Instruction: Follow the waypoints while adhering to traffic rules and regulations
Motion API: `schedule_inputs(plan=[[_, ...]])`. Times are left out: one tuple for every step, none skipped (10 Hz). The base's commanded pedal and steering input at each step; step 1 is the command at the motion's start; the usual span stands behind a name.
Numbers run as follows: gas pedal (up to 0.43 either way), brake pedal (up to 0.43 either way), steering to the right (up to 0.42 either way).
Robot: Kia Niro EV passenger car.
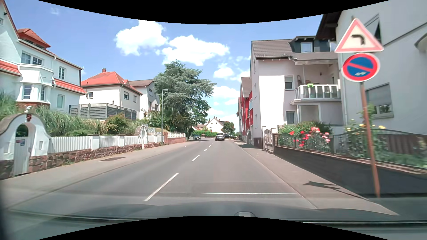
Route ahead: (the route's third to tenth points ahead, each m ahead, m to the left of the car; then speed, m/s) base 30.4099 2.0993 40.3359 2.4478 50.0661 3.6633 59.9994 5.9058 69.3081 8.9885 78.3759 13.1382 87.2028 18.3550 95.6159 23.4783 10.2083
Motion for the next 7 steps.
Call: schedule_inputs(plan=[[0.11, 0.0, -0.009], [0.11, 0.0, -0.009], [0.11, 0.0, -0.007], [0.11, 0.0, -0.007], [0.11, 0.0, -0.007], [0.11, 0.0, -0.007], [0.11, 0.0, -0.007]])
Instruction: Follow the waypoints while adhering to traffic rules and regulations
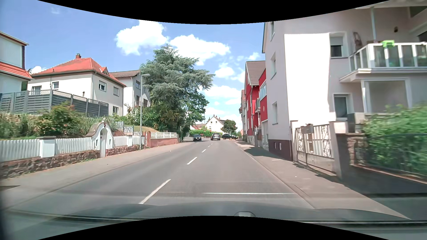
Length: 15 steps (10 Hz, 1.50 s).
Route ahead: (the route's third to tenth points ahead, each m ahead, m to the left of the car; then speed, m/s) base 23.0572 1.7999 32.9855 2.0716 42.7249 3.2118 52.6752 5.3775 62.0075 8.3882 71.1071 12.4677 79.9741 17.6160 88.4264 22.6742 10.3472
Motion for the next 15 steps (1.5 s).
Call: schedule_inputs(plan=[[0.11, 0.0, -0.006], [0.11, 0.0, -0.007], [0.11, 0.0, -0.007], [0.11, 0.0, -0.007], [0.11, 0.0, -0.008], [0.11, 0.0, -0.008], [0.11, 0.0, -0.009], [0.11, 0.0, -0.009], [0.11, 0.0, -0.009], [0.11, 0.0, -0.009], [0.11, 0.0, -0.009], [0.11, 0.0, -0.009], [0.11, 0.0, -0.009], [0.11, 0.0, -0.011], [0.11, 0.0, -0.014]])
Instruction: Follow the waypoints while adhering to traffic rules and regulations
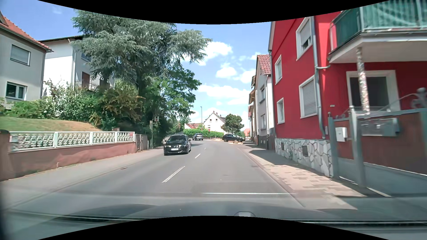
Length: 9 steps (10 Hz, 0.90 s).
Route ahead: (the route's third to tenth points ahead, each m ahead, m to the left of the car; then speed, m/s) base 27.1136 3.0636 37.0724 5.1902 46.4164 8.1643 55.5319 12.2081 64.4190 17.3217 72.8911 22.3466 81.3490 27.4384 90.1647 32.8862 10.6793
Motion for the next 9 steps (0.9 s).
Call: schedule_inputs(plan=[[0.11, 0.0, -0.015], [0.11, 0.0, -0.015], [0.11, 0.0, -0.015], [0.098, 0.0, -0.015], [0.087, 0.0, -0.015], [0.087, 0.0, -0.016], [0.079, 0.0, -0.02], [0.079, 0.0, -0.021], [0.079, 0.0, -0.021]])
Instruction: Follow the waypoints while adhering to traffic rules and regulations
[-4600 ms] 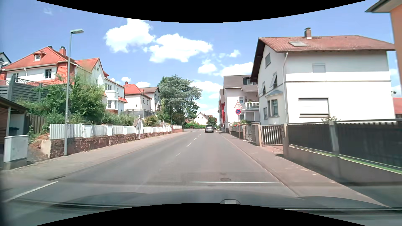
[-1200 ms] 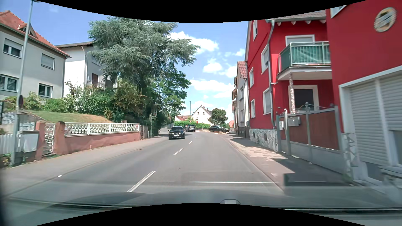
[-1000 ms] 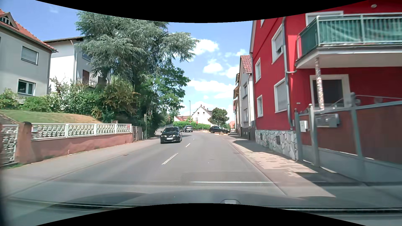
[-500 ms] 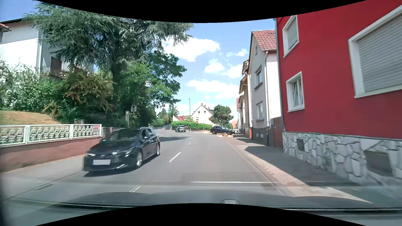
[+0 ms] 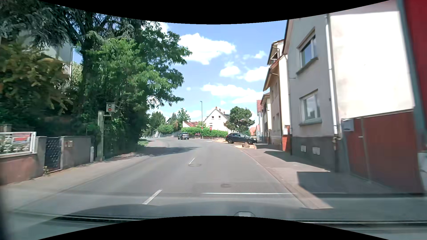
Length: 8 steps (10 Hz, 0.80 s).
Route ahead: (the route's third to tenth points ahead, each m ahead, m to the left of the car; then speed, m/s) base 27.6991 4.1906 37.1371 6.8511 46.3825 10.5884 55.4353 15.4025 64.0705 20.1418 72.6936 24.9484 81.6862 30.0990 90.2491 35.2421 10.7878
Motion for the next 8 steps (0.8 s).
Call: schedule_inputs(plan=[[0.079, 0.0, -0.022], [0.079, 0.0, -0.023], [0.067, 0.0, -0.026], [0.067, 0.0, -0.029], [0.067, 0.0, -0.03], [0.067, 0.0, -0.031], [0.067, 0.0, -0.036], [0.067, 0.0, -0.044]])
